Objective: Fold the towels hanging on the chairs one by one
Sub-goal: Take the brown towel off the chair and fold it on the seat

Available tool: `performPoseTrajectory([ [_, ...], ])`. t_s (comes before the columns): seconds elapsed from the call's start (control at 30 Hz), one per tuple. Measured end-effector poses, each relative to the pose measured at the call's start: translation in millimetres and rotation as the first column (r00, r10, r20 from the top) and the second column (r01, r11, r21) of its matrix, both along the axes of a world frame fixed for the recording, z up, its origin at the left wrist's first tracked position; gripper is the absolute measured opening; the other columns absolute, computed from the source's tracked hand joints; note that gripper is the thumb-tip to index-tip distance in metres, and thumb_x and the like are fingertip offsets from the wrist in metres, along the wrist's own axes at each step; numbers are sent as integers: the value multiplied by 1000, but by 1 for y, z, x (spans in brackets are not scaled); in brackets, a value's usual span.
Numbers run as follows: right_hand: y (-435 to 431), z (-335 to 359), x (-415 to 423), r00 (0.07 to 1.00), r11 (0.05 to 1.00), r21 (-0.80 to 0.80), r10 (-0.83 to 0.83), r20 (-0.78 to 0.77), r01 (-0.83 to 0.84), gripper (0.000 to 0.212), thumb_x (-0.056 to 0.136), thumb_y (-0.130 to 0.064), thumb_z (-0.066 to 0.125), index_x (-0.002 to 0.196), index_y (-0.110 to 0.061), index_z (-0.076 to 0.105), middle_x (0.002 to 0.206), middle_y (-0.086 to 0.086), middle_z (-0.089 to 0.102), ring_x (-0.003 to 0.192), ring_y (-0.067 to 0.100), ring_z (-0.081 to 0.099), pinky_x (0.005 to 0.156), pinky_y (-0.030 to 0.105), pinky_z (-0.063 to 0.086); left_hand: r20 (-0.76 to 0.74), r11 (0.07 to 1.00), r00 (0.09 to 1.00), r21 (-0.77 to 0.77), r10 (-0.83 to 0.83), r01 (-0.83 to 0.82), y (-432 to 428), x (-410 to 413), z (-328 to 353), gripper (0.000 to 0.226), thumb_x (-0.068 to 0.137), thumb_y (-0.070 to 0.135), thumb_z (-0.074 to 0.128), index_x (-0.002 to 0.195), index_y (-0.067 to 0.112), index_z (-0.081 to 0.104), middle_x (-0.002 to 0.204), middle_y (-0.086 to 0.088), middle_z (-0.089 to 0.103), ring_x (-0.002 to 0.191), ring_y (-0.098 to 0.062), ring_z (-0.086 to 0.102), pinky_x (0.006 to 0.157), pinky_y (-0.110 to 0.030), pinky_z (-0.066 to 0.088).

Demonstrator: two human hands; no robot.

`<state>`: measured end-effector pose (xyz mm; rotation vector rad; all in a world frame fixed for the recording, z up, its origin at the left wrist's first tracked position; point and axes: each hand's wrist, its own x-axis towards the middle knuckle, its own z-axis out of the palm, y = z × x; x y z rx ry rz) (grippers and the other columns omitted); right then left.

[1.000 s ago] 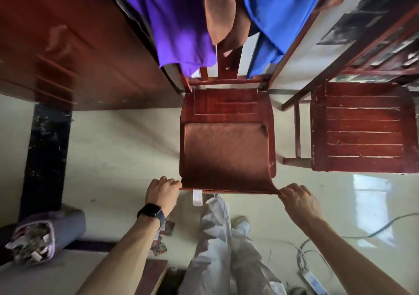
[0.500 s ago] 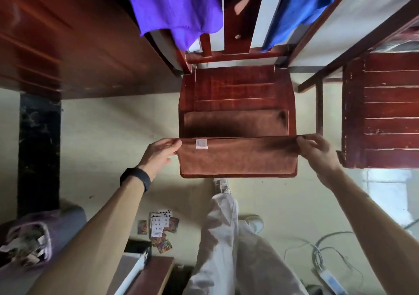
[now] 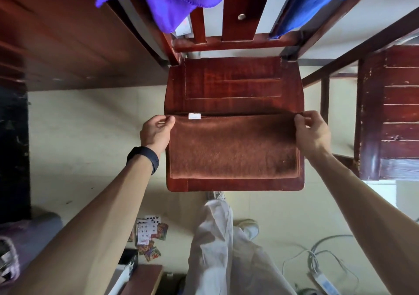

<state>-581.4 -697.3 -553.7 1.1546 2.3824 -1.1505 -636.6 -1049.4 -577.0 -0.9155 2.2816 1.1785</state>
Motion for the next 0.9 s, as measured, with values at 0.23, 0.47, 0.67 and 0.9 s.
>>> performPoseTrajectory([
  [0.23, -3, -6, -8, 1000, 999, 26, -26, 12, 25, 24, 100, -32, 53, 116, -20, 66, 100, -3, 61, 91, 17, 56, 78, 22, 37, 19, 993, 1000, -117, -19, 21, 7, -8, -1, 25, 91, 41, 65, 107, 23, 71, 110, -1, 69, 103, -23, 62, 90, -32, 52],
  [0.47, -5, -15, -19, 999, 993, 113, -27, 22, 25, 26, 98, -31, 54, 115, -16, 68, 100, 0, 64, 93, 17, 55, 83, 21, 35, 77, 972, 997, -234, 24, -6, 21, -22, 2, 29, 94, 39, 58, 112, 18, 69, 120, -6, 68, 113, -28, 60, 83, -23, 38],
  [0.67, -12, -25, -17, 1000, 973, 230, 9, 22, -14, 27, 97, -32, 51, 112, -13, 62, 113, 13, 65, 110, 33, 56, 95, 36, 40, 112, 863, 973, -450, -201, 230, 31, -12, 6, 28, 98, 43, 43, 114, 23, 55, 109, -8, 67, 100, -36, 62, 72, -34, 39],
  [0.9, -38, -17, 9, 952, 850, 472, 299, -68, -233, 33, 90, -24, 56, 122, -18, 58, 124, 12, 53, 112, 36, 46, 91, 47, 38, -147, 530, 635, -706, -758, 469, 39, 16, -2, 36, 86, 34, 59, 120, 24, 58, 125, -6, 53, 106, -29, 52, 82, -43, 44],
])
